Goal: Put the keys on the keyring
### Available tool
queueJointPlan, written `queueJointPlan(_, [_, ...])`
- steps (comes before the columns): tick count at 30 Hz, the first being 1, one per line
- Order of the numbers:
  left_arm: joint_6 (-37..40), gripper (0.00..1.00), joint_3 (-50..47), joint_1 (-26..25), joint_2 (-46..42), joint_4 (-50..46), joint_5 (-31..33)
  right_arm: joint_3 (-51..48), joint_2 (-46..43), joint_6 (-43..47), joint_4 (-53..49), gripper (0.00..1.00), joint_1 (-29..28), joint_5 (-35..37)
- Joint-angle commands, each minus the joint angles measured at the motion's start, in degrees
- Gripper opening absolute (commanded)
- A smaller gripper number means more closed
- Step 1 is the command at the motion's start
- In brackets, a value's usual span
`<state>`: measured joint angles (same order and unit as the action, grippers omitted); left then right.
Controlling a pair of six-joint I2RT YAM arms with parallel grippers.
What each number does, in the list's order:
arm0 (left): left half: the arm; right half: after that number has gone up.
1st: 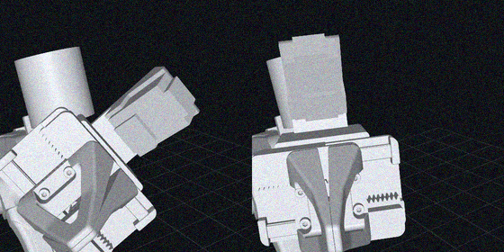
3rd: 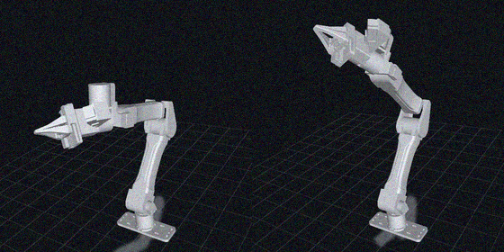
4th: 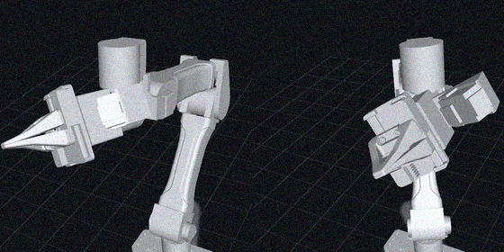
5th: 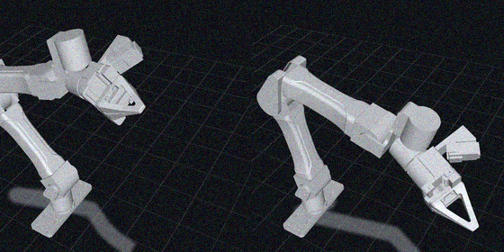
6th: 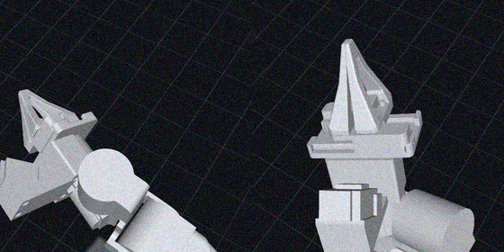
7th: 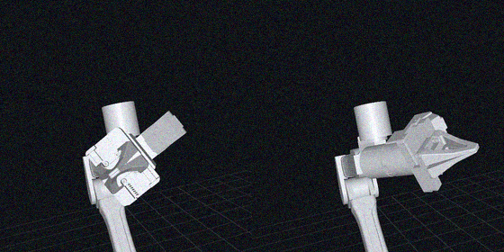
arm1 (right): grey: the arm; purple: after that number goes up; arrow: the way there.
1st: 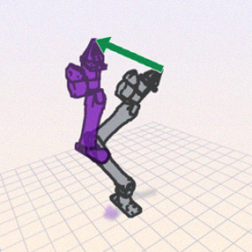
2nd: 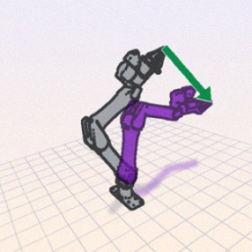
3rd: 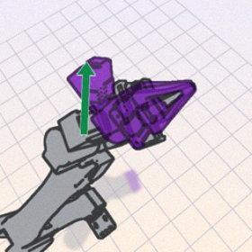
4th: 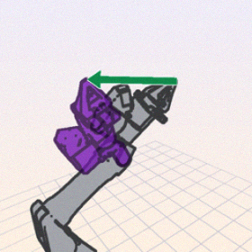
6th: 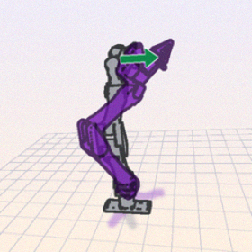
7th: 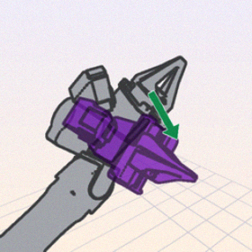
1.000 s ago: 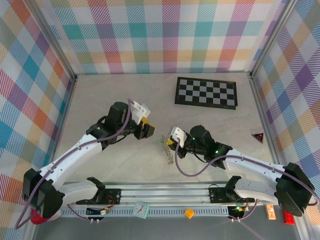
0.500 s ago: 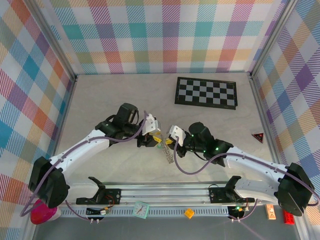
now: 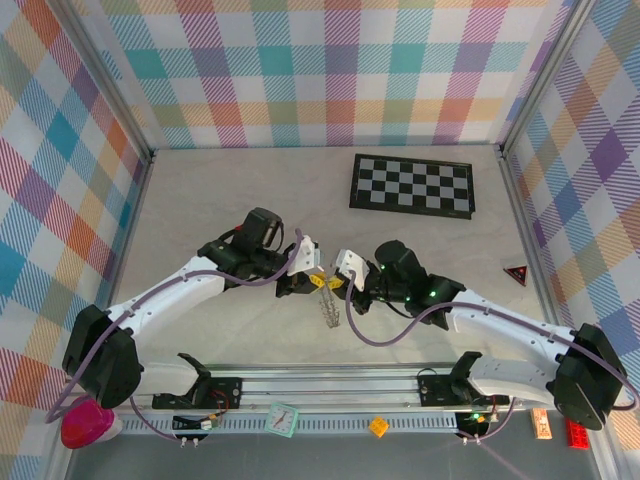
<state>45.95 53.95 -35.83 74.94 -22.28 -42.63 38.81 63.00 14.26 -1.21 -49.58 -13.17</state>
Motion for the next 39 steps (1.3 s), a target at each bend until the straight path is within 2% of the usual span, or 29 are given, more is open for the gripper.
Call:
queueJointPlan(1, [2.1, 0.12, 1.51, -0.63, 0.48, 0.81, -2.47, 2.71, -0.07, 0.77, 1.48, 0.0, -0.25, -3.52])
queueJointPlan(4, [2.21, 0.01, 1.54, -0.64, 0.32, 0.68, -2.09, 2.95, -0.61, 0.77, 1.21, 0.0, -0.21, -4.11])
queueJointPlan(5, [2.17, 0.0, 1.47, -0.64, 0.09, 0.86, -2.08, 2.88, -1.25, 0.77, 1.22, 0.0, -0.18, -3.55])
queueJointPlan(6, [1.77, 0.0, 1.15, -0.64, -0.15, 1.32, -2.17, 2.3, -2.43, 0.6, 1.29, 0.06, -0.04, -2.51])
queueJointPlan(7, [0.72, 0.0, 0.54, -0.6, -0.67, 2.64, -2.49, 1.41, -4.12, 0.23, 1.72, 0.21, 0.6, -1.89])
queueJointPlan(8, [-0.99, 0.0, -0.34, -0.55, -1.24, 4.65, -2.91, 0.56, -5.6, -0.47, 2.06, 0.28, 1.81, -2.6])
queueJointPlan(10, [-6.64, 0.0, -3.54, -0.31, -2.79, 13.33, -4.05, -1.84, -9.01, -3.64, 2.68, 0.33, 6.79, -8.36])
queueJointPlan(13, [-16.32, 0.0, -8.63, -0.2, -4.67, 27.25, -4.82, -3.82, -11.56, -5.97, 2.46, 0.31, 11.63, -15.85])
queueJointPlan(19, [-29.64, 0.0, -15.65, -0.11, -5.74, 47.57, -5.14, -2.81, -9.68, -2.57, -0.34, 0.25, 11.79, -20.8])
queueJointPlan(26, [-37.1, 0.0, -20.16, -0.11, -5.22, 62.1, -5.78, -3.47, -8.05, -0.61, 3.46, 0.24, 11.79, -19.89])
queueJointPlan(31, [-38.26, 0.0, -21.4, -0.11, -4.23, 66.53, -8.3, -3.66, -7.0, -1.56, 6.63, 0.22, 11.79, -20.05])
queueJointPlan(39, [-42.07, 0.0, -23.52, -0.11, -1.31, 77.28, -10.06, -3.48, -7.17, -2.66, 8.58, 0.24, 11.69, -18.81])
